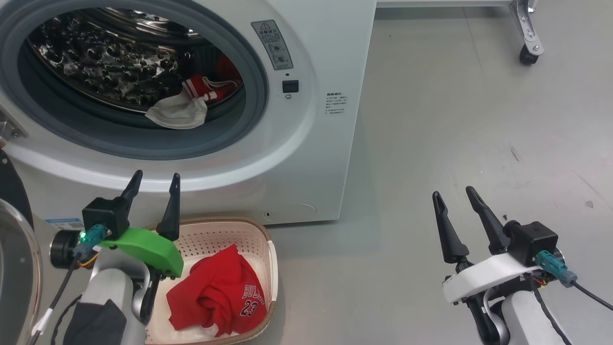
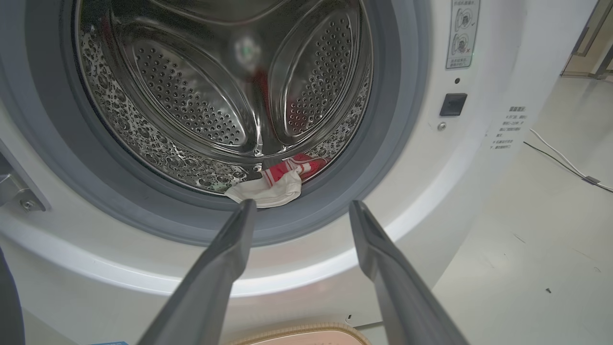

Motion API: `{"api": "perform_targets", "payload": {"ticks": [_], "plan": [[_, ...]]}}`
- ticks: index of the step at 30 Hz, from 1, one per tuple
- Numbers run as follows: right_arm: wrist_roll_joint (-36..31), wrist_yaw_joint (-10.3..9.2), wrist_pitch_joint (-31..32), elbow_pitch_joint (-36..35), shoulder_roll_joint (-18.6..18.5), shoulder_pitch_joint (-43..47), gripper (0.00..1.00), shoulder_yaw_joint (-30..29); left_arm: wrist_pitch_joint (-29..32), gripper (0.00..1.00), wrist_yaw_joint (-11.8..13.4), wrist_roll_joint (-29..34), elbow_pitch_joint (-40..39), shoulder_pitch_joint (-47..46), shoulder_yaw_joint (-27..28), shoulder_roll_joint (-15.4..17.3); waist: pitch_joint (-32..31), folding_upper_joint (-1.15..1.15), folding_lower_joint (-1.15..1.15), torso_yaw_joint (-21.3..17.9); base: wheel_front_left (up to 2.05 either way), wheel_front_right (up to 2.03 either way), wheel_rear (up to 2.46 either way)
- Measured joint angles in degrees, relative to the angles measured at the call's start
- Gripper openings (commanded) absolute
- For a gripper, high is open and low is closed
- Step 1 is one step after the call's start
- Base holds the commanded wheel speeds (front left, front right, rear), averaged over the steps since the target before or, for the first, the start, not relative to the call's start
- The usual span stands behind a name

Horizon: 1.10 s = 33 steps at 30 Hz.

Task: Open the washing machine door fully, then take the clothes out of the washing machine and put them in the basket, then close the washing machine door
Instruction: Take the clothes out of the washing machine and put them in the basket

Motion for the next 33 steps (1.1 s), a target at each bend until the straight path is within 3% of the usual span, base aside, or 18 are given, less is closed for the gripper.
{"api": "perform_targets", "payload": {"ticks": [14, 33], "plan": [[-0.1, 0.0, 0.0, -1.1, 0.1, 2.2, 1.0, 0.2, 0.0, 1.0, 0.0, -1.3, -6.1, 8.3, 2.2, -0.8, -2.9, 0.0, 0.0, 0.1, 0.0, 0.0, 0.0], [-0.1, 0.0, 0.0, -2.2, 0.2, 3.2, 1.0, 0.3, 0.0, 1.0, 0.6, -1.3, -11.5, 12.0, 2.1, -1.0, -2.9, 0.0, 0.0, -0.2, 0.0, 0.0, 0.0]]}}
